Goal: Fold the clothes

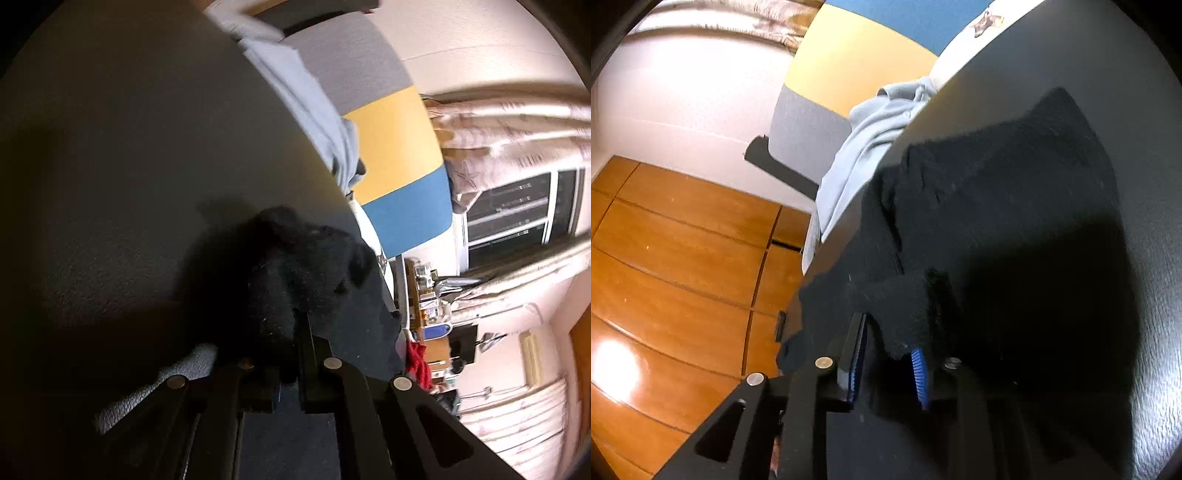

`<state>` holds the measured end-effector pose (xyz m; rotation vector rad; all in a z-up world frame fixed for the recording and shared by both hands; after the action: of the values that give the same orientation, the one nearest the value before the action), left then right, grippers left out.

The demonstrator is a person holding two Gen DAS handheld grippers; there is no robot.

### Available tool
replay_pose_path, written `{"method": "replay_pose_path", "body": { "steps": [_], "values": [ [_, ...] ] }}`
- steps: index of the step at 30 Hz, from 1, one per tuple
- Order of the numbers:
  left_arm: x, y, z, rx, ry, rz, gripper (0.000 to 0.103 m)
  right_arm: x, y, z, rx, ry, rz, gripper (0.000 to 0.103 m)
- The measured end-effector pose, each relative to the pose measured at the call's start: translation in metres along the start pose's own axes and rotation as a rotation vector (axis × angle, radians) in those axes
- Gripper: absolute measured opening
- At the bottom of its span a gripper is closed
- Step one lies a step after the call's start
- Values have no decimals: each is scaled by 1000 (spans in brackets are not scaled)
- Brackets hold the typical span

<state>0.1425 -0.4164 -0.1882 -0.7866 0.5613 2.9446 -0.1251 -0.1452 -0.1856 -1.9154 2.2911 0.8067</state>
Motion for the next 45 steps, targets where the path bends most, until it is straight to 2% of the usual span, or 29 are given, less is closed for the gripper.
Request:
{"method": "replay_pose_path", "body": {
  "steps": [3, 6, 7, 8, 10, 11, 13, 17, 18, 20, 22, 23, 24, 25, 28, 29, 31, 34, 37, 39, 40, 41, 43, 45],
  "values": [
    [0, -1, 4, 47, 22, -8, 3, -10, 12, -22, -46, 65, 76, 25],
    [3, -12, 1, 135, 82, -44, 3, -22, 18, -30, -122, 38, 111, 18],
    [4, -16, -1, 148, 98, -57, 5, -23, 17, -26, -141, 2, 101, 18],
    [3, -16, -2, 147, 98, -54, 5, -21, 13, -14, -163, -74, 70, 17],
    [-2, -15, 0, 154, 107, -45, 7, -20, 2, 7, -186, -174, 22, 12],
    [-7, -14, 5, 153, 92, -39, 11, -23, 1, 9, -209, -206, 24, 5],
    [-16, -13, 14, 151, 64, -27, 17, -29, 1, 7, -265, -260, 42, 4],
    [-36, -8, 35, 190, 43, 26, 18, -44, 6, -4, -403, -391, 100, 6],
    [-39, -8, 40, 206, 43, 43, 18, -48, 10, -11, -439, -419, 126, 14],
    [-37, -11, 53, 247, 32, 50, 20, -55, 17, -26, -509, -475, 177, 15],
    [-33, -15, 66, 285, 22, 53, 20, -41, 8, -31, -547, -461, 133, 21],
    [-27, -19, 69, 295, 17, 38, 20, -32, 2, -33, -564, -449, 104, 31],
    [-22, -23, 73, 307, 13, 22, 20, -24, -4, -35, -581, -436, 76, 36],
    [-17, -28, 75, 317, 26, 14, 21, -15, -10, -37, -598, -424, 47, 36],
    [-21, -25, 54, 313, 168, 59, 20, 10, -28, -43, -647, -386, -38, 36],
    [-23, -21, 51, 276, 146, 64, 20, 18, -33, -45, -663, -374, -67, 36],
    [-19, -18, 55, 257, 84, 49, 20, 12, -30, -51, -658, -353, -48, 36],
    [-3, -20, 76, 341, 45, 33, 21, 15, -35, -49, -680, -355, -52, 36],
    [34, -13, 87, 412, 85, -4, 21, 18, -40, -46, -705, -359, -60, 39],
    [57, -2, 79, 448, 172, -8, 21, 20, -44, -45, -722, -362, -65, 42],
    [66, 2, 71, 418, 197, -31, 17, 21, -46, -44, -731, -364, -68, 42],
    [73, 7, 64, 379, 195, -50, 16, 20, -46, -41, -735, -343, -59, 41],
    [53, 24, 68, 255, 2, -38, 19, 19, -45, -39, -716, -318, -55, 41],
    [24, 42, 64, 273, -18, 1, 20, 19, -43, -37, -694, -296, -53, 41]
  ]
}}
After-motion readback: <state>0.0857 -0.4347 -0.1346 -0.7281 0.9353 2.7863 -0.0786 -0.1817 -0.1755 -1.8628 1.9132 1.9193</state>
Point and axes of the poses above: each gripper's, at about its wrist camera, not at the fingertips, and x roughly the way its jaws point, z to its right, y to its top, the point moved 7 cm from there along x, roughly the way its jaws point, and after that the axes turned 9 degrees about z, right-handed, at the moved point
